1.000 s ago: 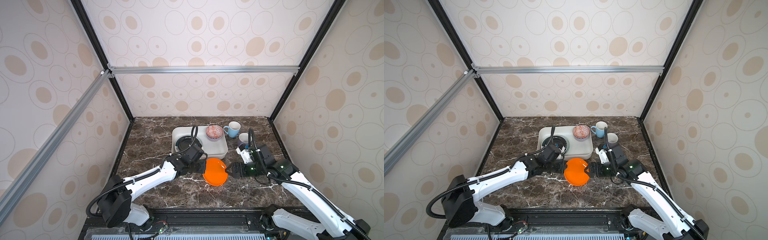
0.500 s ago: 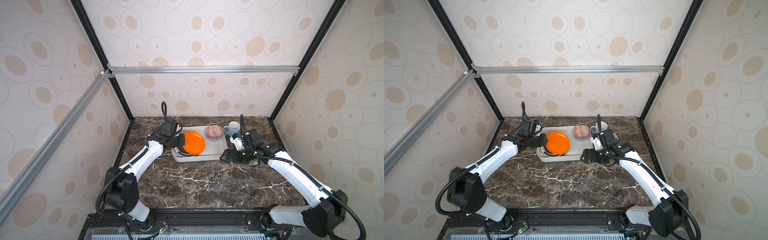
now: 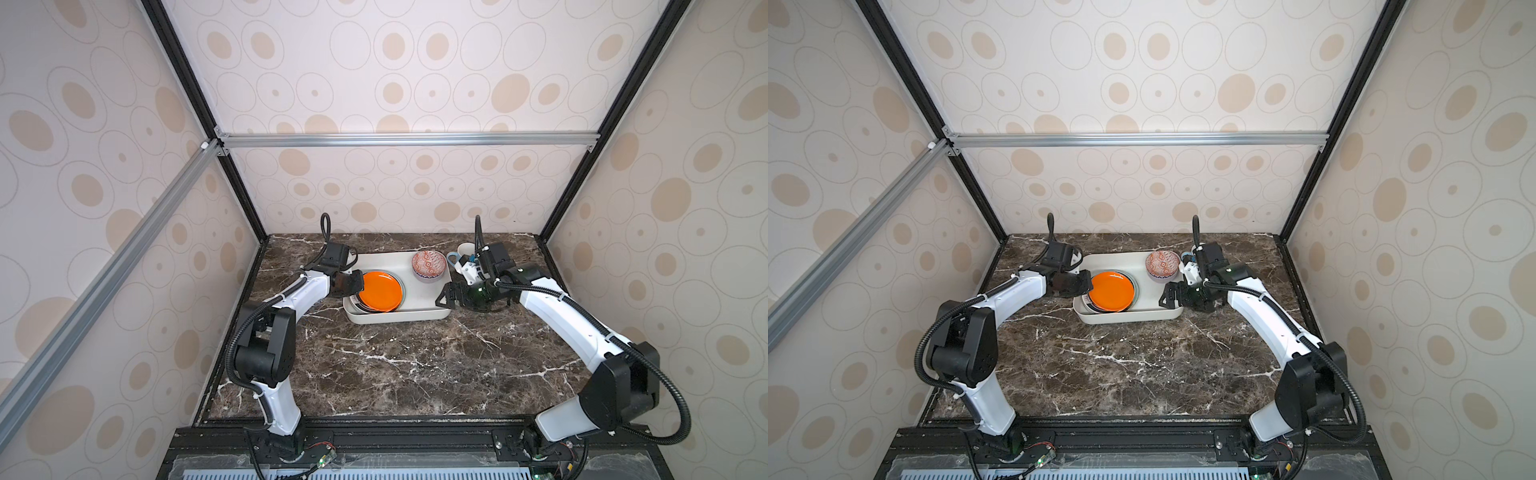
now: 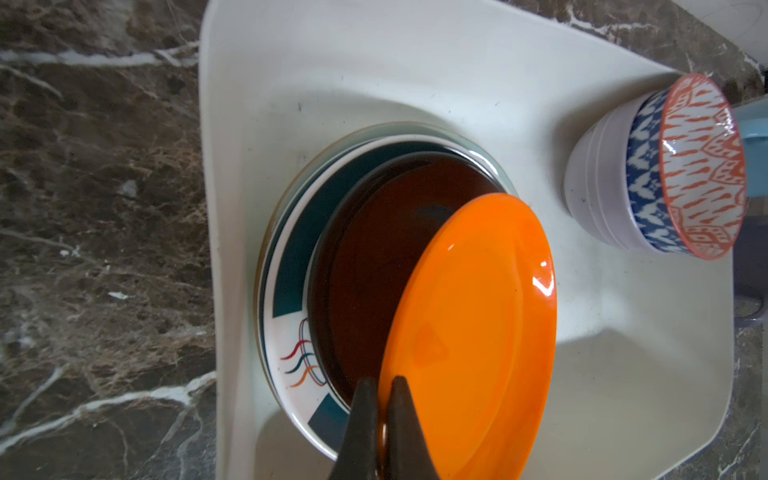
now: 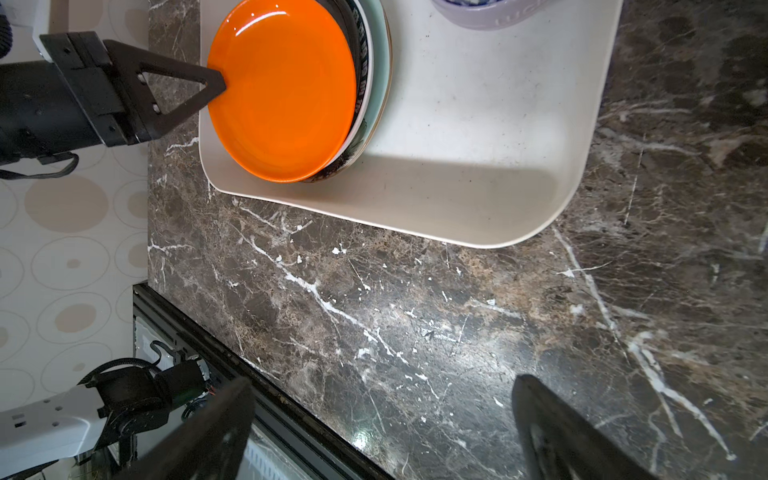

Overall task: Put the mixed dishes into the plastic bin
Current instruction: 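Carry the orange plate onto the black plate in the bin and release with left gripper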

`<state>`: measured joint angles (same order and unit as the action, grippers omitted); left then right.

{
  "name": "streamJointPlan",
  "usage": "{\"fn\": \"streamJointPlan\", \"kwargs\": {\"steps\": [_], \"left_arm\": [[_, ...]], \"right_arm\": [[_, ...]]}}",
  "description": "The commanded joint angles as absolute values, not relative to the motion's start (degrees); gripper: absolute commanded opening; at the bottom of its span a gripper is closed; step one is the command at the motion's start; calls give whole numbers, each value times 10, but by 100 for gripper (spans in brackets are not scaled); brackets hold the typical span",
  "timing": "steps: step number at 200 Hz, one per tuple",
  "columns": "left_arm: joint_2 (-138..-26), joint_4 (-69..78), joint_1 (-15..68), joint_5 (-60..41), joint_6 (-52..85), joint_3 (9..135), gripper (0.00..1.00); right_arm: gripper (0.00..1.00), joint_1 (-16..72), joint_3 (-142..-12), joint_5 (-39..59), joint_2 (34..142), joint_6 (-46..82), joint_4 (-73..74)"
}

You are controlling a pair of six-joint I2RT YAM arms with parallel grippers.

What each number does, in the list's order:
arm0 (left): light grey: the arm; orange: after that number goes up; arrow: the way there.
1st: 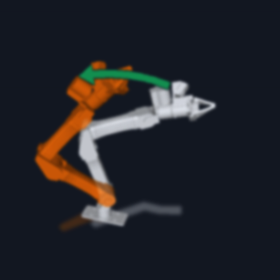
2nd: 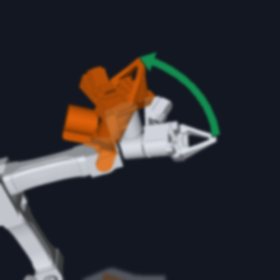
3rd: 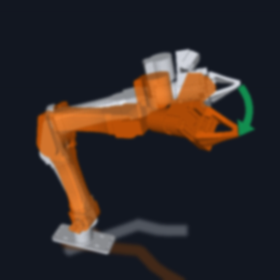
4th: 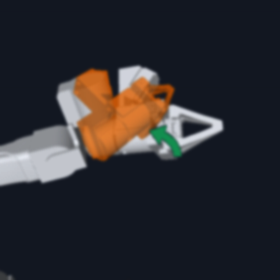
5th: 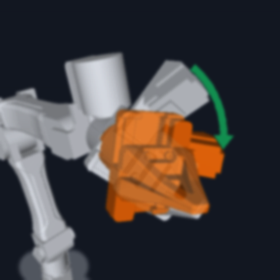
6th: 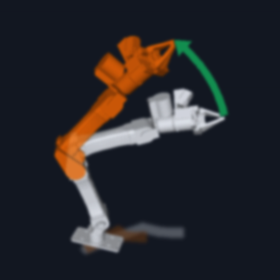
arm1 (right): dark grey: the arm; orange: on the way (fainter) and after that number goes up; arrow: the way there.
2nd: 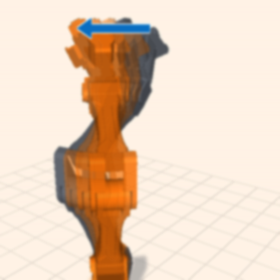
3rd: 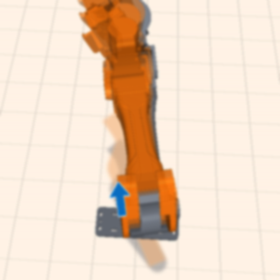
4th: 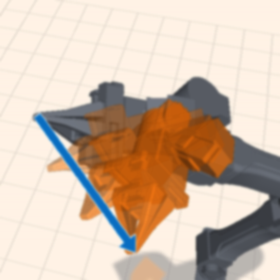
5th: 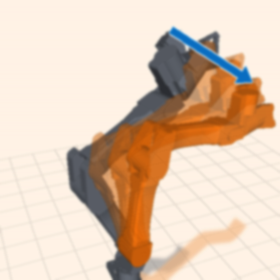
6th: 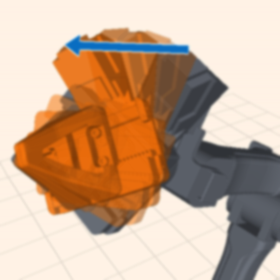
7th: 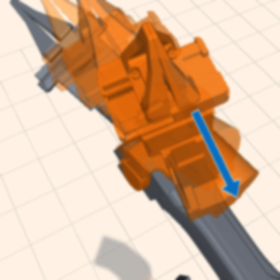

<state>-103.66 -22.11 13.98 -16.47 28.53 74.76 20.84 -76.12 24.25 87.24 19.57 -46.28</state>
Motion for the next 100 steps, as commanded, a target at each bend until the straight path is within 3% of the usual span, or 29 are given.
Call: {"fn": "streamJointPlan", "kwargs": {"steps": [1,56,100], "left_arm": [[-1050,-213,130,-168,267,772,0],[-1060,-216,120,-151,259,766,0],[-1059,-215,117,-148,256,765,25]], "right_arm": [[100,203,-780,256,886,181,-474],[100,200,-799,264,911,179,-477],[100,200,-805,262,917,180,-478]]}}
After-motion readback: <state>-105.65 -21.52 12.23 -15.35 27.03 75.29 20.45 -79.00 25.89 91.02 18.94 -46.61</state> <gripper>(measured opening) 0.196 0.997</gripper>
